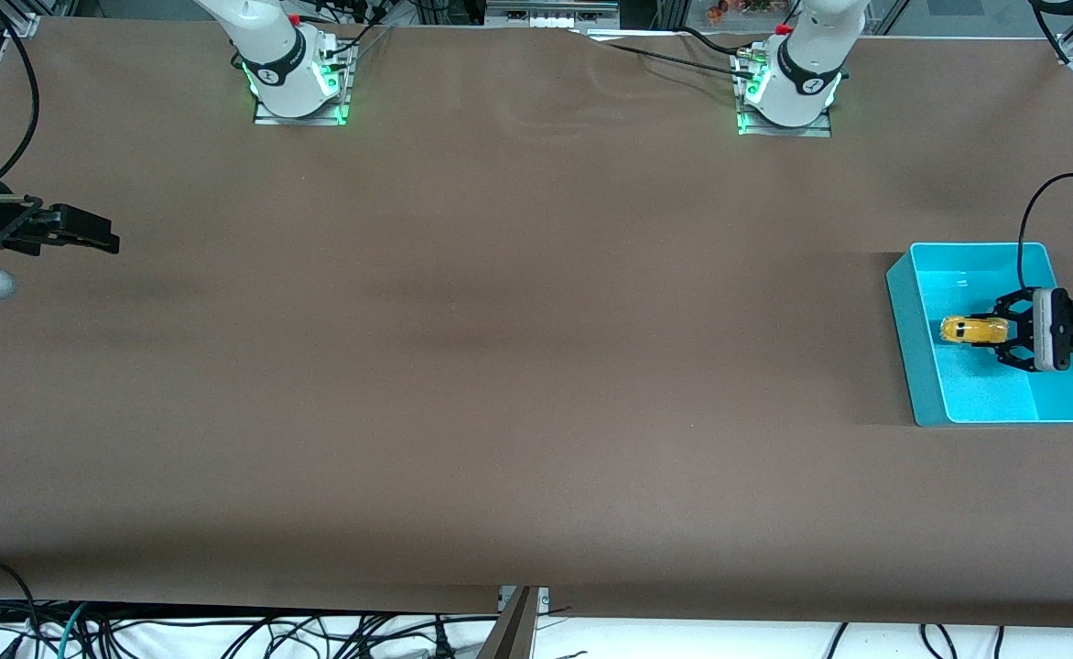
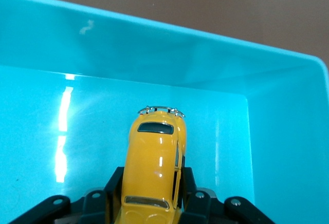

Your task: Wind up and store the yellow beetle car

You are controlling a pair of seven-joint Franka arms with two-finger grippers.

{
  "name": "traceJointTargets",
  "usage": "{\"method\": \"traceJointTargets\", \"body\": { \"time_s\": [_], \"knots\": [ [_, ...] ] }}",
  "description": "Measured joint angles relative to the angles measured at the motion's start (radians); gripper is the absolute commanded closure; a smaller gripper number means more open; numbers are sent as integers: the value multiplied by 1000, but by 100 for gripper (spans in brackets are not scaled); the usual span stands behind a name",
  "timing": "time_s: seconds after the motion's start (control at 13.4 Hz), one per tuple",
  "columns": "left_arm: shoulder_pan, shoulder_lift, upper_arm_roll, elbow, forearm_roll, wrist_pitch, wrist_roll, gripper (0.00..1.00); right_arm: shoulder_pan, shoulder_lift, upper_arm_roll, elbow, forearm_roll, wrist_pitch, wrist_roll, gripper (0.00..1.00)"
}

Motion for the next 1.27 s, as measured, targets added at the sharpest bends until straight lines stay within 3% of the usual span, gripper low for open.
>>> {"method": "traceJointTargets", "body": {
  "time_s": [0.3,0.67,0.89,1.27],
  "knots": [
    [1,-25,-12,-12,0,-5,7,0,1,0,1,0,0,0,0,0],
    [-36,-244,-66,8,0,-219,-169,0,3,0,4,0,0,2,0,0],
    [-160,-361,-73,12,0,-294,-404,0,3,0,6,0,0,3,0,0],
    [-406,-395,-74,57,0,-328,-876,0,3,0,6,0,0,3,0,0]
  ]
}}
